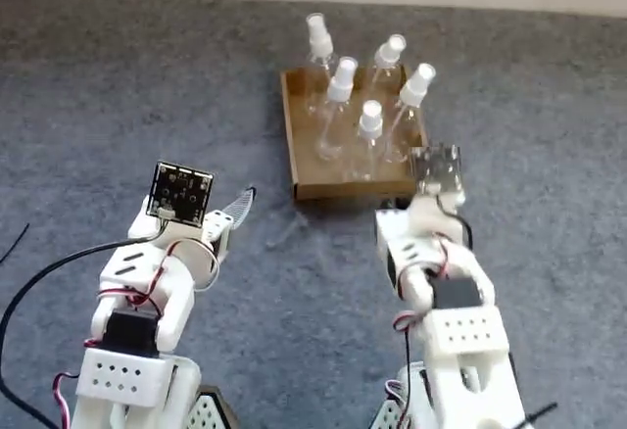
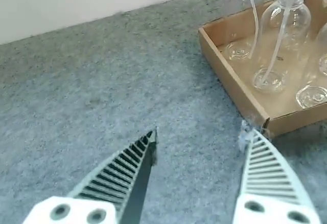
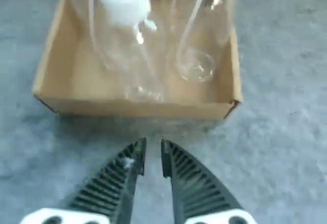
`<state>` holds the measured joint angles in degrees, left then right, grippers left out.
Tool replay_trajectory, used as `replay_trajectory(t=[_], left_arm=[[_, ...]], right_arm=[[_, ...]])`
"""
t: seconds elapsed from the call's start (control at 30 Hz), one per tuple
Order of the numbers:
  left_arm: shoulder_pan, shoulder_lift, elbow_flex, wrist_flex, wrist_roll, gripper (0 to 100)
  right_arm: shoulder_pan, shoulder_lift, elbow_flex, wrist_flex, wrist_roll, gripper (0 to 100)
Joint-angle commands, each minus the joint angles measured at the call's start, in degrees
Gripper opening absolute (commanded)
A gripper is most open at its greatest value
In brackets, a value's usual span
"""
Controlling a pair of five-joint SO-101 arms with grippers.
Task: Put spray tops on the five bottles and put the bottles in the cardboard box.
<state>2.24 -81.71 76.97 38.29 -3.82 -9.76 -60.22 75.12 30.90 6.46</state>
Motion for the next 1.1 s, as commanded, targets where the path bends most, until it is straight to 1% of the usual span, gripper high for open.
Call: replay_trajectory(t=[0.0,0.13,0.2,0.27,0.33,0.43,0.47,0.53,0.57,0.6,0.7,0.77,0.83,0.97,1.07], left_arm=[[-3.38,-4.88,1.71,-1.14,0.18,25],[-10.68,-14.64,8.13,-0.18,0.18,24],[-13.41,-20.35,10.77,3.34,0.26,24],[-15.52,-24.40,11.56,7.38,0.26,24],[-16.92,-23.43,11.74,9.49,0.26,24],[-18.51,-21.49,12.97,9.85,0.26,24],[-18.68,-21.49,13.85,9.85,0.18,24],[-18.77,-21.49,16.40,9.58,0.00,19],[-18.59,-21.49,17.89,9.58,-1.14,16],[-18.42,-21.49,19.38,9.58,-3.78,12],[-18.51,-21.49,20.09,9.85,-13.71,0],[-18.77,-21.05,20.09,10.20,-18.46,3],[-18.77,-20.97,20.18,13.80,-21.80,6],[-18.86,-21.41,20.18,26.02,-27.60,9],[-18.86,-21.41,20.18,34.55,-32.70,9]], right_arm=[[1.19,-9.36,6.20,0.31,4.57,0.4],[1.19,-20.70,14.64,0.48,5.63,0.4],[1.19,-26.33,18.42,2.59,5.63,0.4],[1.10,-31.78,21.23,7.08,5.63,0.4],[0.92,-37.41,23.08,11.47,5.71,0.4],[1.01,-45.41,24.75,16.31,5.71,0.4],[1.10,-46.11,25.10,17.36,5.71,0.4],[1.10,-44.53,25.89,18.24,5.71,0.4],[1.10,-43.91,26.15,18.33,5.71,0.4],[1.10,-43.82,26.33,18.42,5.71,0.4],[1.19,-44.26,26.77,18.77,5.71,0.4],[1.19,-44.26,26.77,18.77,5.71,0.4],[1.19,-44.09,26.77,18.77,5.71,0.4],[1.19,-43.82,26.86,20.53,5.71,0.4],[1.10,-43.82,26.86,29.23,5.63,0.4]])
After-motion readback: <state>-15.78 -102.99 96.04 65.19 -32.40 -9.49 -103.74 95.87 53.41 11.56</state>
